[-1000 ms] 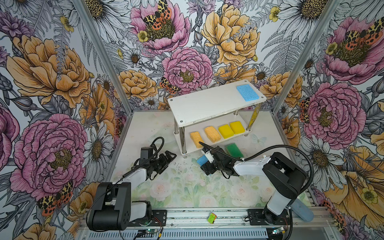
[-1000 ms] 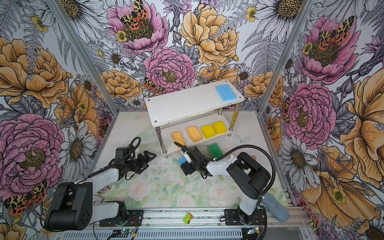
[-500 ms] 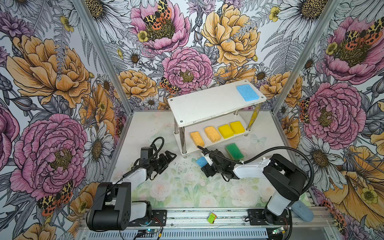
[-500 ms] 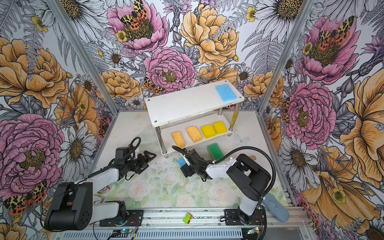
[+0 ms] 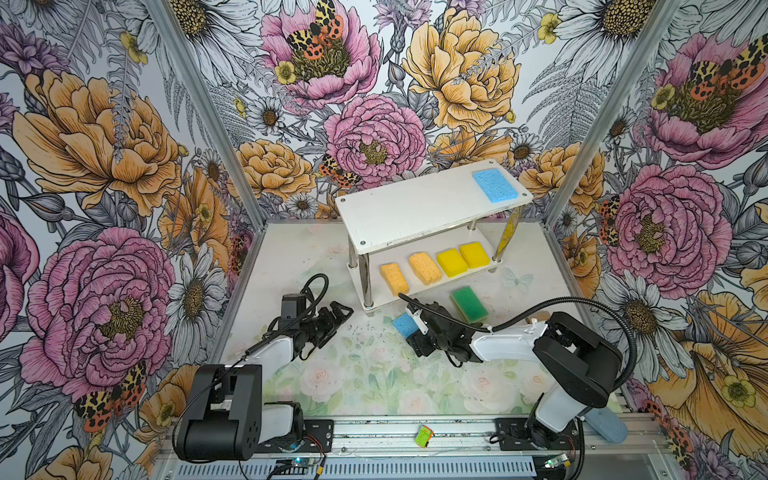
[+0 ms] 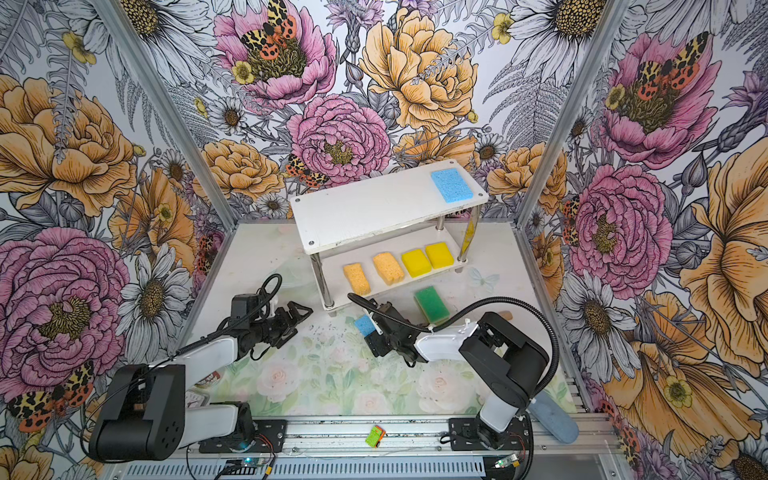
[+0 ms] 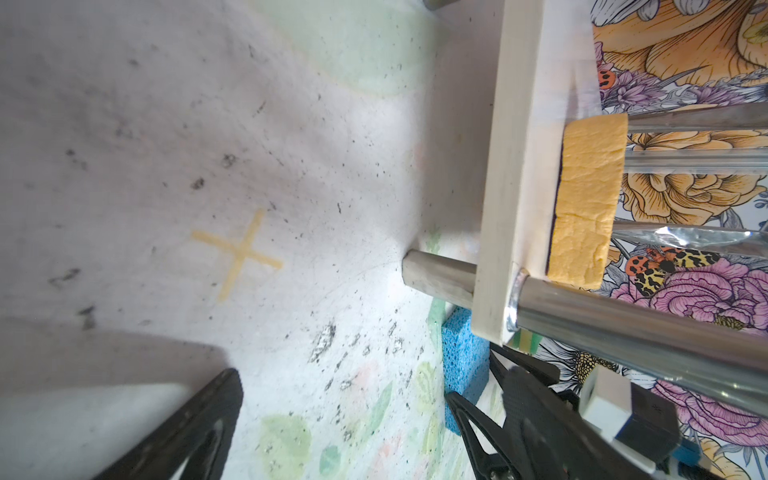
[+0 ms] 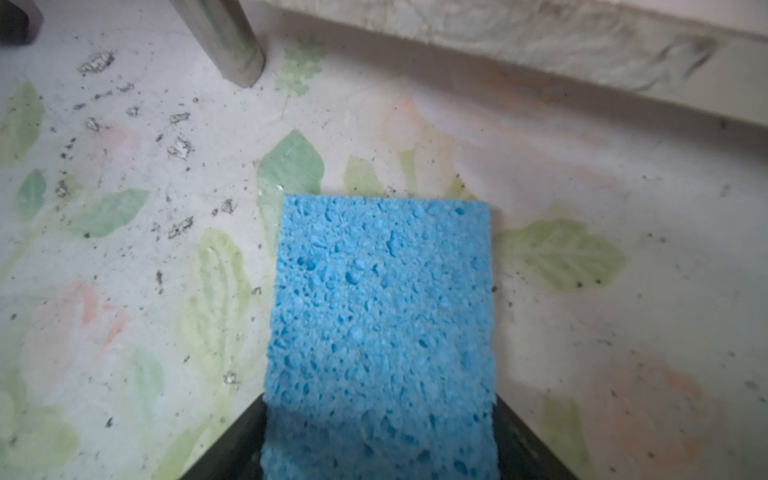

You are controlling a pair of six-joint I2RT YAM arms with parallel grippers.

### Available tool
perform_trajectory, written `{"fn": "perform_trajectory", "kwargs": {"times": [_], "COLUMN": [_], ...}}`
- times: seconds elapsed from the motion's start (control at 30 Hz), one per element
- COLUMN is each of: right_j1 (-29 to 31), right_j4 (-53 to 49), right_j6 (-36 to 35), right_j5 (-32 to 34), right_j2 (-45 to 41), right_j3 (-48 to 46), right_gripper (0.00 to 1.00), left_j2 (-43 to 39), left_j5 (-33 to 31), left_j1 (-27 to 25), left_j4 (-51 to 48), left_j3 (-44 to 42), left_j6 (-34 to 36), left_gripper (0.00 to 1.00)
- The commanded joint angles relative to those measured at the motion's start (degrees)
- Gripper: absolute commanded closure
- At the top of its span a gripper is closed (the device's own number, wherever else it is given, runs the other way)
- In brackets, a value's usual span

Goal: Place and organize the cleaning sponges onto the shelf
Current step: 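Lower the right gripper onto the blue sponge's near end and close it, then lift the blue sponge with the right gripper up above the shelf's top board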

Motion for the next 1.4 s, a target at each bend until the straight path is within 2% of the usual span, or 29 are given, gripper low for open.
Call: {"fn": "perform_trajectory", "kwargs": {"times": [0.0, 0.23, 0.4, 0.83, 1.1, 1.37], "right_j1": [0.99, 1.18, 1.26, -0.34, -2.96, -9.19], "right_j4": [-11.95, -13.11, -13.81, -21.65, -28.19, -38.61], "right_j6": [2.06, 2.12, 2.41, 1.32, -0.7, -2.58], "right_j5": [-1.28, -1.58, -1.28, -5.35, -8.51, -13.08], "right_j2": [2.62, 4.16, 4.1, -4.36, -13.44, -26.3], "right_j3": [-0.8, 1.01, 1.46, 6.58, 8.57, 12.69], "right_gripper": [0.26, 0.38, 0.51, 0.73, 0.78, 0.82], "left_j2": [0.43, 0.6, 0.79, 0.62, 0.61, 1.23], "left_j5": [-1.18, -1.22, -1.14, -0.7, -0.52, 0.01], "left_j1": [-0.51, -0.72, -0.72, -0.82, -0.76, -0.46], "left_j4": [1.55, 1.85, 1.89, 2.22, 2.51, 3.18], "left_j3": [0.86, 0.81, 0.86, 0.86, 0.87, 1.21], "left_j6": [-0.45, -0.45, -0.37, -0.54, -0.28, -0.19], "left_gripper": [0.01, 0.01, 0.01, 0.01, 0.01, 0.01]}}
